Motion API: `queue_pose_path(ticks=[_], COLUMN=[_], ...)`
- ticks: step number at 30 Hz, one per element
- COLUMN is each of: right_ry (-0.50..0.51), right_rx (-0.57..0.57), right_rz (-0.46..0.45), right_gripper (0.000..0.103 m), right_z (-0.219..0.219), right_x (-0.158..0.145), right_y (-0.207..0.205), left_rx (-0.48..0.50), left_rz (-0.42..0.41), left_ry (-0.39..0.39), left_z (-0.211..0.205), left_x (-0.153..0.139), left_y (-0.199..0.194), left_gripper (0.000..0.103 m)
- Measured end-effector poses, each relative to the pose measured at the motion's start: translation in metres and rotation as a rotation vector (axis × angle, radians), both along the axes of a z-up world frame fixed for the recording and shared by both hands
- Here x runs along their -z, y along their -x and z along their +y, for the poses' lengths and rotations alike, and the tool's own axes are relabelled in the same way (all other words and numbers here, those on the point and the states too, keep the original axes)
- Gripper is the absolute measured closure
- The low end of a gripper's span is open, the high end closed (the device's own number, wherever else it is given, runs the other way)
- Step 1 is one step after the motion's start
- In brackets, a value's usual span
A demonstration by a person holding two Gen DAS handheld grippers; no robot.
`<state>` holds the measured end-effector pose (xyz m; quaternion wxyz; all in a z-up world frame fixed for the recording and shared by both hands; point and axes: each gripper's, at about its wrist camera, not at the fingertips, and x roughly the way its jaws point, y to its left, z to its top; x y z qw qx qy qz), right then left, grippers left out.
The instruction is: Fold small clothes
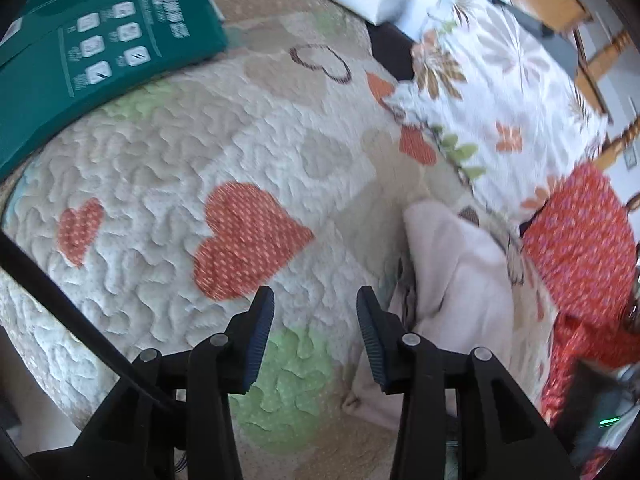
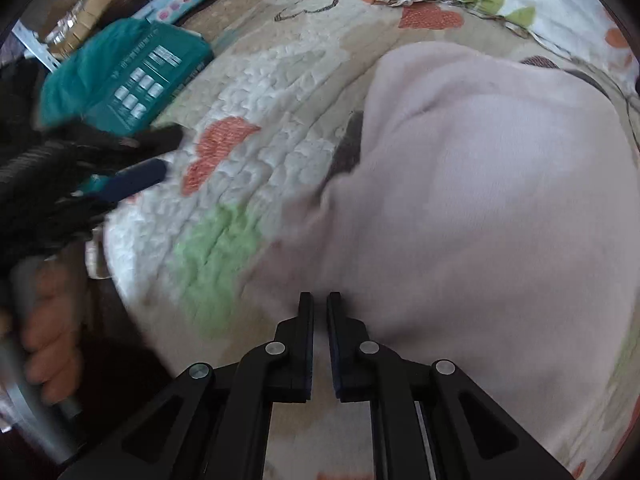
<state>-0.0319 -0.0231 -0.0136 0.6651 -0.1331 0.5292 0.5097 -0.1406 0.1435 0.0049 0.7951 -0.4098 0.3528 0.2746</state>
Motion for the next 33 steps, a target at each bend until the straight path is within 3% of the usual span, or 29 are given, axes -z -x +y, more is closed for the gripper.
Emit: queue_pose_path(ticks=[2,3,4,6,7,10,12,14,15,17,20,24,27,33], right_ry=[-0.103,-0.130,-0.141,-0.113,-0.089,-0.005,0.048,0.064,0.073,0.027,0.007,0.002,-0.036,-0.103], right_rx=[0.087,0.132,0.192,0.242,0.253,0.224,0.216,0.231,0.261,0.368,0.466,0.482,0.460,0.433], right_rz=[-0.041,-0.082,-0.162,-0.281,-0.322,-0.342,-0.418,-0.475,-0.466,-0.383,-0.343,-0.218,-0.196,-0.354], right_gripper=[0.092,0.081,0.057,0.030,0.028,0.028,0.029,0.059,0.093,0.094,0.095,0.094,0.080,0.076], right_z=[-0.036,-0.052,-0.072,-0.095,-0.106,-0.115,-0.109,-0.100,-0.101,-0.118,-0.155,-0.179,-0.186,-0.195], right_x=[-0.027,-0.036,-0.046,-0.049,-0.043,-0.013,0.006,0.020,0.023,0.020,0.014,0.038,0.027,-0.037], right_y=[-0.005,-0.006,-0.006,0.000,0.005,0.017,0.026,0.023,0.015,-0.004,-0.012,-0.016,-0.013,-0.001], left_rx=[0.027,0.043,0.061,0.095,0.114,0.157,0.180,0.193,0.192,0.184,0.192,0.202,0.188,0.145], left_rz=[0.014,0.021,0.031,0.049,0.063,0.112,0.151,0.188,0.202,0.206,0.181,0.190,0.171,0.117], left_ry=[-0.001,-0.004,-0.009,-0.023,-0.033,-0.073,-0.105,-0.145,-0.166,-0.174,-0.115,-0.140,-0.122,-0.144], left_z=[-0.006,-0.010,-0.014,-0.023,-0.027,-0.041,-0.049,-0.055,-0.057,-0.059,-0.059,-0.067,-0.067,-0.065], left_x=[0.004,0.006,0.008,0.011,0.013,0.020,0.026,0.031,0.032,0.034,0.037,0.036,0.033,0.014], left_y=[-0.007,-0.010,-0.014,-0.022,-0.026,-0.040,-0.050,-0.058,-0.060,-0.059,-0.057,-0.059,-0.054,-0.036], left_gripper=[0.060,0.058,0.057,0.055,0.055,0.055,0.054,0.054,0.054,0.054,0.054,0.054,0.054,0.054])
